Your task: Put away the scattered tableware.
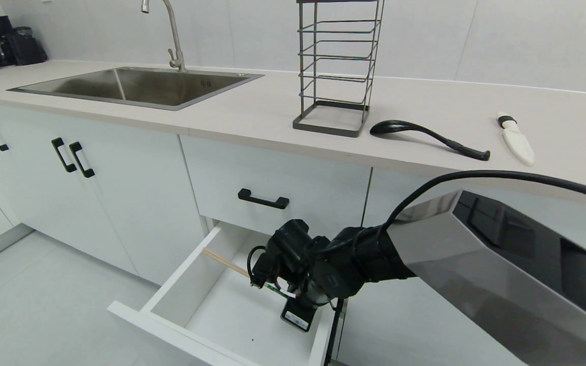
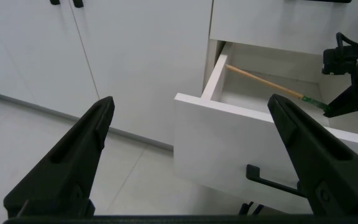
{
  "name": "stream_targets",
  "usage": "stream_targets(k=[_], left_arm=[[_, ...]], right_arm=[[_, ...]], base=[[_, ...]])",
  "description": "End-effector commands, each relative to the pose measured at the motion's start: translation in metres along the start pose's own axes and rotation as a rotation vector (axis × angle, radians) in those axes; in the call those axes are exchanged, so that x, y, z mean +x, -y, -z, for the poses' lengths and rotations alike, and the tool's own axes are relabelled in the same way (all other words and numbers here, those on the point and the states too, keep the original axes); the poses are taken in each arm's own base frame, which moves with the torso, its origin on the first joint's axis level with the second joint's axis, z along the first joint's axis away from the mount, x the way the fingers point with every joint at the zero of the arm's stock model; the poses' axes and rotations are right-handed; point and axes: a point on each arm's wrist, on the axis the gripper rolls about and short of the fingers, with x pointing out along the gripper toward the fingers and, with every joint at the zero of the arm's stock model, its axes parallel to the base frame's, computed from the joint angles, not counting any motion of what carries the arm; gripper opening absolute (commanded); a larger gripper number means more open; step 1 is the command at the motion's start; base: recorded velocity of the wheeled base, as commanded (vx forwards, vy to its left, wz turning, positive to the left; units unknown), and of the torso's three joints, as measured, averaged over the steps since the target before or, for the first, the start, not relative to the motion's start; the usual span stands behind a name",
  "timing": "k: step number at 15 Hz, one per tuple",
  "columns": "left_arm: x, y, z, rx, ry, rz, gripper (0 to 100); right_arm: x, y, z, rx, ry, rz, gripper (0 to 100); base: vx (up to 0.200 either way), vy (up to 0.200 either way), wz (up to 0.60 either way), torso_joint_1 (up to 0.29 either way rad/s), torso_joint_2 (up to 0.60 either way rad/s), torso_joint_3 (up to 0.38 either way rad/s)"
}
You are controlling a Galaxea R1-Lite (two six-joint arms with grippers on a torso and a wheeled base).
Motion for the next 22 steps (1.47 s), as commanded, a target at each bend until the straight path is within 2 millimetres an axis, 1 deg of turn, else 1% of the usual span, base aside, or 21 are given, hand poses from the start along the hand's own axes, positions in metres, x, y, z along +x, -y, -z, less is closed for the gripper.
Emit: stream_targets(k=[1,8,14,21,22], left_arm=[[0.000,0.000,0.000,0.000,-0.001,0.000,100],[0.000,0.000,0.000,0.000,-0.001,0.000,100],[0.000,0.000,0.000,0.000,-0.001,0.000,100],[0.000,0.000,0.000,0.000,-0.001,0.000,100],[0.000,0.000,0.000,0.000,-0.001,0.000,100]], right_arm=[[0.011,-0.001,-0.003,-0.002,-0.002,-0.002,0],[0.019,-0.004,0.000,-0.011,-0.049,-0.021,0],[0.031,-0.009,-0.001,-0.026,-0.055,-0.028,0],[0.043,-0.012,0.003,-0.039,-0.080,-0.040,0],[0.045,-0.012,0.002,-0.039,-0.078,-0.041,100]], base=[[0.000,0.000,0.00,0.000,0.00,0.000],[0.000,0.000,0.00,0.000,0.00,0.000],[0.000,0.000,0.00,0.000,0.00,0.000],[0.000,0.000,0.00,0.000,0.00,0.000],[0.000,0.000,0.00,0.000,0.00,0.000]])
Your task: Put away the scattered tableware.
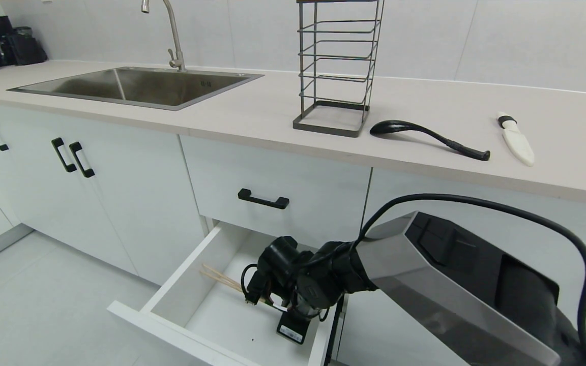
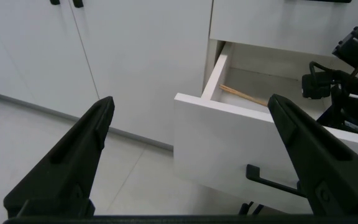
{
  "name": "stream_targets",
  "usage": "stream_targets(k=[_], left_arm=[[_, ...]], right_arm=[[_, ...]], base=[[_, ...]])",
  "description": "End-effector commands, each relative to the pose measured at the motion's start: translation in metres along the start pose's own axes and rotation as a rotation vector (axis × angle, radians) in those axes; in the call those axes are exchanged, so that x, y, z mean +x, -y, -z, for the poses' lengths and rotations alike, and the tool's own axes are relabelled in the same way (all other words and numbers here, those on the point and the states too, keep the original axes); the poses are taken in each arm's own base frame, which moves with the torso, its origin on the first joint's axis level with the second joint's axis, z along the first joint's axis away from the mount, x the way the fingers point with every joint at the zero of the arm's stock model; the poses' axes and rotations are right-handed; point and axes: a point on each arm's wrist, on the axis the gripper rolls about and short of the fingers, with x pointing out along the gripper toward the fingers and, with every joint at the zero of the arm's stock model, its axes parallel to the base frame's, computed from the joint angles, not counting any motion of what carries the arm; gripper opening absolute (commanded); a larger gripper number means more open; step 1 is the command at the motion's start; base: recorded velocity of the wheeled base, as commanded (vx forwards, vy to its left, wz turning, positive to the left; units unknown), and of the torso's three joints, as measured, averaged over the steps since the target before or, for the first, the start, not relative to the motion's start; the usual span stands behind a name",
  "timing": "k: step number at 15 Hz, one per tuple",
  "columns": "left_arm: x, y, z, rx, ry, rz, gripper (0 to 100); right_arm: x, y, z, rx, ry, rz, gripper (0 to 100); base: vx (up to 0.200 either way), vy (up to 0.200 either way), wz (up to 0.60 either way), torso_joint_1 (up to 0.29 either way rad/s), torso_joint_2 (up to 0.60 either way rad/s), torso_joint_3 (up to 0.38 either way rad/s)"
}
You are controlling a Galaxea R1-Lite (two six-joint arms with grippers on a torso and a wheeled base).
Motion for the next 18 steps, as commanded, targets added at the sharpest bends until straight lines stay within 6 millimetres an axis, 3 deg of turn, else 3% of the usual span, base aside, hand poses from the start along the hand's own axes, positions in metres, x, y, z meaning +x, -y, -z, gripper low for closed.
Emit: stream_targets(k=[1,4,6,11,18], left_arm=[[0.000,0.000,0.000,0.000,-0.001,0.000,100],[0.000,0.000,0.000,0.000,-0.001,0.000,100],[0.000,0.000,0.000,0.000,-0.001,0.000,100],[0.000,0.000,0.000,0.000,-0.001,0.000,100],[0.000,0.000,0.000,0.000,-0.001,0.000,100]], right_arm=[[0.006,-0.001,-0.001,-0.003,-0.002,-0.003,100],[0.009,-0.001,-0.001,-0.004,-0.002,-0.003,100],[-0.003,0.001,-0.005,-0.001,0.021,0.007,100],[-0.080,0.003,-0.023,-0.004,0.170,0.056,100],[-0.155,-0.015,0.006,-0.018,0.280,0.080,100]], base=[[0.000,0.000,0.00,0.000,0.00,0.000],[0.000,0.000,0.00,0.000,0.00,0.000],[0.000,0.000,0.00,0.000,0.00,0.000],[0.000,0.000,0.00,0.000,0.00,0.000],[0.000,0.000,0.00,0.000,0.00,0.000]])
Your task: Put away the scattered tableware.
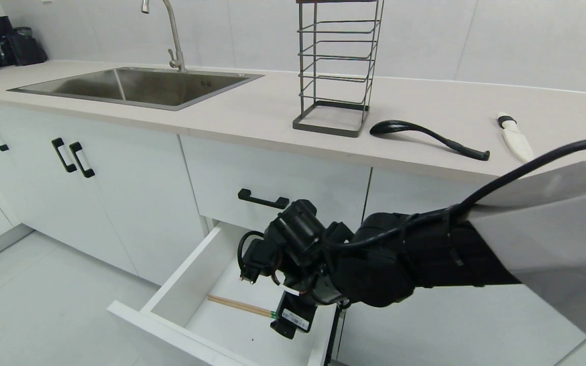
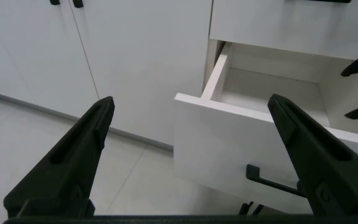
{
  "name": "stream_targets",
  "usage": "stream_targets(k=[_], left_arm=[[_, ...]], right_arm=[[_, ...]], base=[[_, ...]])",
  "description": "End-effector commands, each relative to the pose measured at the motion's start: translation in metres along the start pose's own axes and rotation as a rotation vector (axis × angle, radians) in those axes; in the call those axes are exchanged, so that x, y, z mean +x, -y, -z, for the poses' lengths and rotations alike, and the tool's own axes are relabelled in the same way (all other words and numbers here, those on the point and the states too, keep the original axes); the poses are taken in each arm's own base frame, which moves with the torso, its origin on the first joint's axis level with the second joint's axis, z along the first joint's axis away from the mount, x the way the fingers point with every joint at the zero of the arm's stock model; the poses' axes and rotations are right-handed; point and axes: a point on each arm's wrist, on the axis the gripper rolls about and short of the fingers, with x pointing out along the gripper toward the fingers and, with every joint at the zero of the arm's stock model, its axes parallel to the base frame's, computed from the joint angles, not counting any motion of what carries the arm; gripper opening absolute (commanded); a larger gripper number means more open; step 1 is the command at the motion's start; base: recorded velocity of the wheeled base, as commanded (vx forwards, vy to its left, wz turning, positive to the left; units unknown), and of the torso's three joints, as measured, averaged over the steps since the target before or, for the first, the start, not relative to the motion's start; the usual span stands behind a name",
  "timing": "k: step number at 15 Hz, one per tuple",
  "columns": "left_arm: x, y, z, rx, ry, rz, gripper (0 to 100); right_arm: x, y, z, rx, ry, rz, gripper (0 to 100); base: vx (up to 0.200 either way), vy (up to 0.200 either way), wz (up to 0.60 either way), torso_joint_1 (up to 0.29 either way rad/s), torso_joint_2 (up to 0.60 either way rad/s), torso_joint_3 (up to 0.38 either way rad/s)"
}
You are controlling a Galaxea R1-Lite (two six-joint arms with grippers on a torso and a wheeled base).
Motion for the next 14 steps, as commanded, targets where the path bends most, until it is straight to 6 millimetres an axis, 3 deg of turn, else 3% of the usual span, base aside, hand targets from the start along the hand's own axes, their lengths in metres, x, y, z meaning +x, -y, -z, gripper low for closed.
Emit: stream_targets(k=[1,5,9,11,14], left_arm=[[0.000,0.000,0.000,0.001,-0.001,0.000,100],[0.000,0.000,0.000,0.000,-0.001,0.000,100],[0.000,0.000,0.000,0.000,-0.001,0.000,100],[0.000,0.000,0.000,0.000,-0.001,0.000,100],[0.000,0.000,0.000,0.000,-0.001,0.000,100]], right_arm=[[-0.043,0.000,0.002,0.005,0.086,0.025,100],[-0.071,-0.004,0.023,0.037,0.195,0.059,100],[-0.057,-0.019,0.082,0.061,0.226,0.083,100],[-0.056,-0.023,0.101,0.075,0.229,0.090,100],[-0.057,-0.024,0.106,0.066,0.230,0.093,100]], base=[[0.000,0.000,0.00,0.000,0.00,0.000],[0.000,0.000,0.00,0.000,0.00,0.000],[0.000,0.000,0.00,0.000,0.00,0.000],[0.000,0.000,0.00,0.000,0.00,0.000],[0.000,0.000,0.00,0.000,0.00,0.000]])
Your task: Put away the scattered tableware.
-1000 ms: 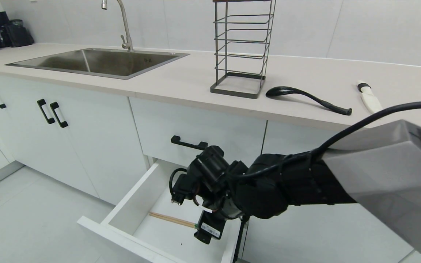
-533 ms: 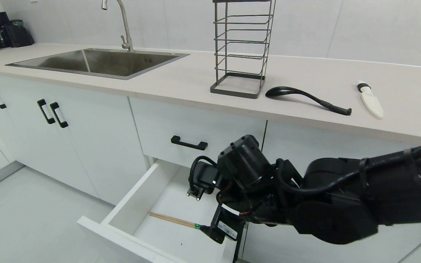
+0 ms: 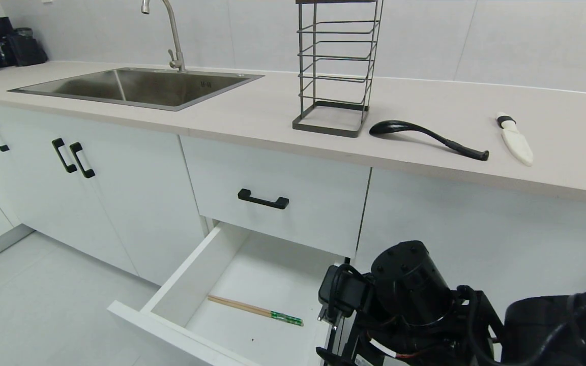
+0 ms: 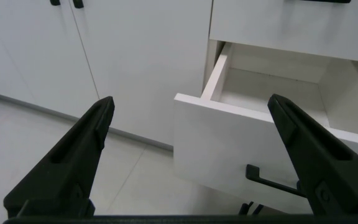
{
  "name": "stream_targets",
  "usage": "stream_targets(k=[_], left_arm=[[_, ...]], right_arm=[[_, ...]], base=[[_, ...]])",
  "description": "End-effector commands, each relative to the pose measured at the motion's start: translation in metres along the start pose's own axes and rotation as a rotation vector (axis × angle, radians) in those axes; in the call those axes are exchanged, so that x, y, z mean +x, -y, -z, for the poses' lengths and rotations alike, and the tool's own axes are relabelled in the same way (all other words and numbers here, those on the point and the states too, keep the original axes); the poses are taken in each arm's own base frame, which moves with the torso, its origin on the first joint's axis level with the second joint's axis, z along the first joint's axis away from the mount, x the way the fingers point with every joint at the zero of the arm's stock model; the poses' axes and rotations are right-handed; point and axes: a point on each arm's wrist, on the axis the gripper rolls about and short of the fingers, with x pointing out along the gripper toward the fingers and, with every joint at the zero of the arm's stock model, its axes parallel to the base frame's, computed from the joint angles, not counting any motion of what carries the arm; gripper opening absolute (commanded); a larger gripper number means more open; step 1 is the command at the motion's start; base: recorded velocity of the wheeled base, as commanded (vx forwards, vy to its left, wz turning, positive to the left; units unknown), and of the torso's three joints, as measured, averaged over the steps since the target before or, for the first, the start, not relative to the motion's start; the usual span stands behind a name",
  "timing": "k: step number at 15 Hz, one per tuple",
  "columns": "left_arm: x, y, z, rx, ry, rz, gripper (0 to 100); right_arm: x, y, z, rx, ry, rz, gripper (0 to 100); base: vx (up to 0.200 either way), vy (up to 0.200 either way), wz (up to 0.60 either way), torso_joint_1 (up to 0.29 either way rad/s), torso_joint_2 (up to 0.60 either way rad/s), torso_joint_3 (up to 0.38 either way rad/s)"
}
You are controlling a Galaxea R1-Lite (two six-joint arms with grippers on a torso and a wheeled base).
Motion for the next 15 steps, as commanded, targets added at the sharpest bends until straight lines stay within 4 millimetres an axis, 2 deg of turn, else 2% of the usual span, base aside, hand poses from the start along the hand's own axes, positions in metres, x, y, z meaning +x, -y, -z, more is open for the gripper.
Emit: stream_targets(k=[1,3,7,15], left_arm=[[0.0001,0.0000,-0.0001,-0.001,-0.001,0.000,100],[0.0001,0.0000,-0.0001,-0.001,-0.001,0.000,100],[0.0001,0.0000,-0.0001,-0.001,-0.001,0.000,100],[0.0001,0.0000,-0.0001,-0.001,-0.001,0.000,100]], right_arm=[[-0.0033,-0.0001,0.0031,0.000,-0.004,0.000,100],[-0.0040,0.0003,0.0022,-0.004,0.001,0.002,100],[-0.0037,-0.0003,0.0023,-0.005,0.000,-0.001,100],[-0.0015,-0.0001,-0.0036,-0.035,0.019,-0.003,100]], base=[[0.000,0.000,0.00,0.000,0.00,0.000],[0.000,0.000,0.00,0.110,-0.12,-0.024],[0.000,0.000,0.00,0.240,-0.11,-0.124],[0.000,0.000,0.00,0.220,-0.55,-0.201]])
